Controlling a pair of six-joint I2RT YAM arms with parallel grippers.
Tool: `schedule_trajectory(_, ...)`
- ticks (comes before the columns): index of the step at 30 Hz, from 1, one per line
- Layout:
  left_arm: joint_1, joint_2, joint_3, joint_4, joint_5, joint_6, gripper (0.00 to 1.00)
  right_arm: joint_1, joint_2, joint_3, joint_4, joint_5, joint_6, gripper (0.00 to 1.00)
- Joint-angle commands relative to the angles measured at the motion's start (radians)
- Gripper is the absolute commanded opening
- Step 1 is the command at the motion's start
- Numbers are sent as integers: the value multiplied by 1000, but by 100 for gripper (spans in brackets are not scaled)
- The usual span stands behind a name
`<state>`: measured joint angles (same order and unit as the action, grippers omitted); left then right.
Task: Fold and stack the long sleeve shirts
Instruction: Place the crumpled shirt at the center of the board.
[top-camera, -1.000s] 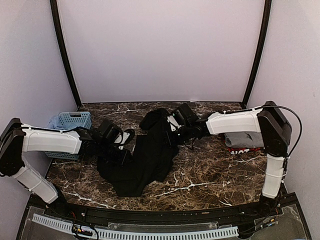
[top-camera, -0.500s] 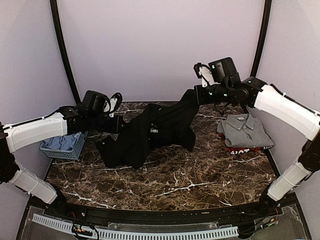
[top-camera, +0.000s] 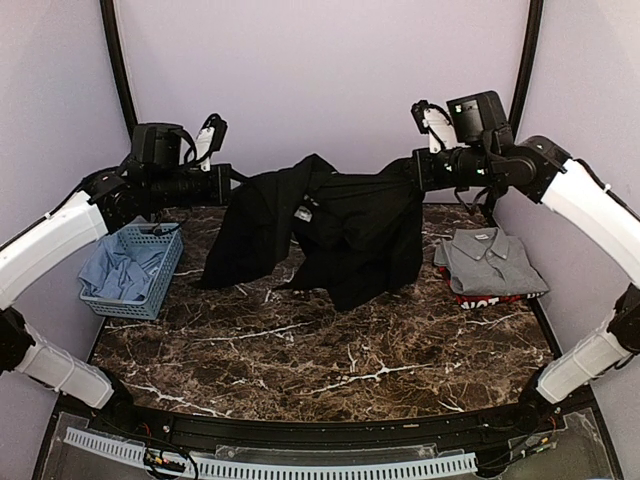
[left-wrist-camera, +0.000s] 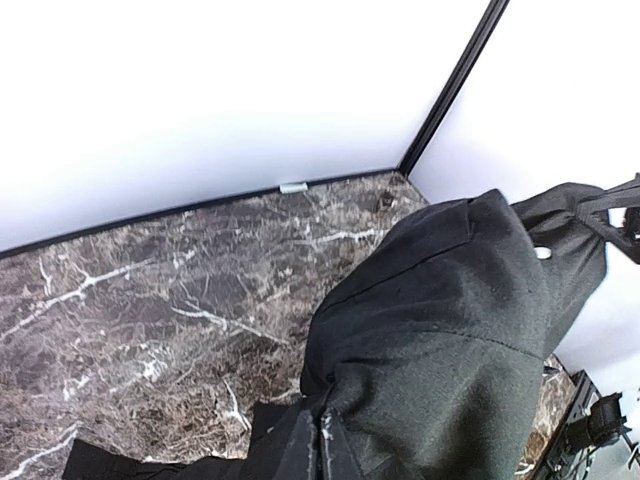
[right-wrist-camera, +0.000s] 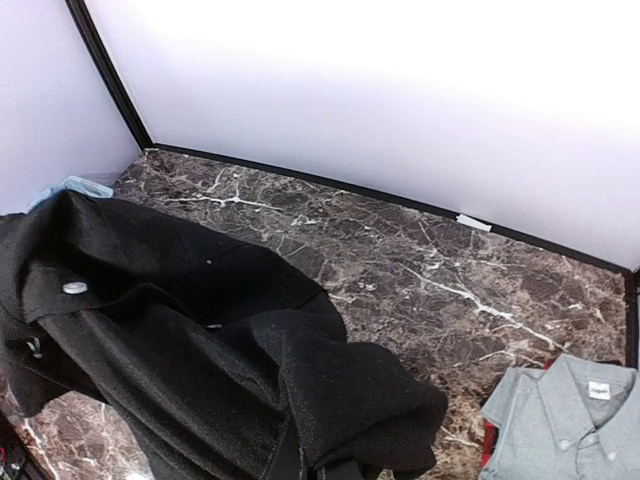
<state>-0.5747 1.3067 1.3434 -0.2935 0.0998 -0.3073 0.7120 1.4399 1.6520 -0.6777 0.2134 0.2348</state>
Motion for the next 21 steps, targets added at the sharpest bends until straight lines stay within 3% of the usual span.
schedule_trajectory(1, 22, 75, -18, -19, 12, -7, 0, -21, -107, -101, 84, -135, 102, 0)
schedule_trajectory(5, 22, 215, 3, 13, -27, -22, 0, 10, -173, -292, 253, -271, 249, 0)
schedule_trajectory(12, 53, 464, 112, 63, -183, -38, 0, 50, -174, -425, 318, -219, 373, 4)
schedule_trajectory(14, 71, 525, 144, 79, -186, -37, 0, 50, -141, -437, 326, -217, 370, 12)
schedule_trajectory(19, 115, 686, 245, 83, -204, -34, 0, 50, -38, -376, 255, -154, 310, 48)
schedule_trajectory(21, 137, 738, 280, 82, -190, -34, 0, 47, -29, -358, 227, -123, 284, 56)
